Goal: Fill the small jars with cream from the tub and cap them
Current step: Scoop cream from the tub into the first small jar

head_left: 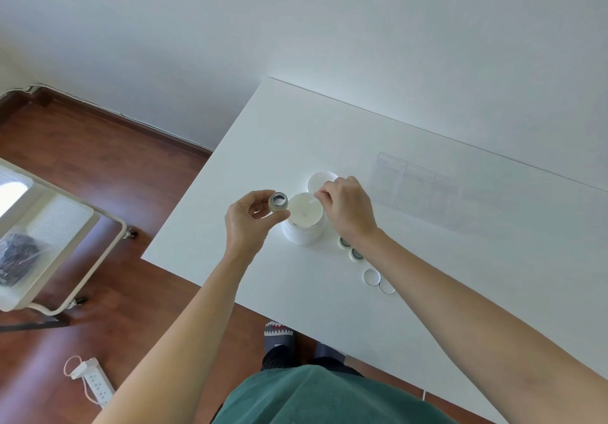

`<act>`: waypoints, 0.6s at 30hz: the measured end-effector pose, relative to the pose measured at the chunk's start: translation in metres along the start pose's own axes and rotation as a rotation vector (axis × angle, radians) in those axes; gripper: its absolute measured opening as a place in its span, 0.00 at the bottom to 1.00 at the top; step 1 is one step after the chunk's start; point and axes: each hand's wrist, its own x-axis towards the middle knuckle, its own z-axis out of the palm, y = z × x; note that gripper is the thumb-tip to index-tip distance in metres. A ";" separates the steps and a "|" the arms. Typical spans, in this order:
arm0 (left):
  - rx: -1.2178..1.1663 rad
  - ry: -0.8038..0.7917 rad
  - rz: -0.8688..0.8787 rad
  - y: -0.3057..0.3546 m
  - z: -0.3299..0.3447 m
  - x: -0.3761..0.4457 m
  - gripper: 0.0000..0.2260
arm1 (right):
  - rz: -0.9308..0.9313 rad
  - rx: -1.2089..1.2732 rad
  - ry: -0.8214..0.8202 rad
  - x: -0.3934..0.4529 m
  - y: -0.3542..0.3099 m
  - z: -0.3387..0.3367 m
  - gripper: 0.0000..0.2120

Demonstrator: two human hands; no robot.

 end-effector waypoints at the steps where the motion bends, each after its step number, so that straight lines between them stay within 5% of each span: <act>1: 0.002 0.004 -0.001 0.000 -0.002 0.000 0.15 | -0.023 -0.048 -0.011 0.002 -0.003 0.004 0.14; 9: -0.004 0.010 -0.008 -0.002 -0.006 -0.001 0.15 | 0.046 -0.127 -0.221 0.008 -0.016 0.020 0.14; 18: -0.004 0.000 0.009 -0.001 -0.003 -0.001 0.16 | 0.269 0.034 -0.245 0.008 -0.013 0.010 0.21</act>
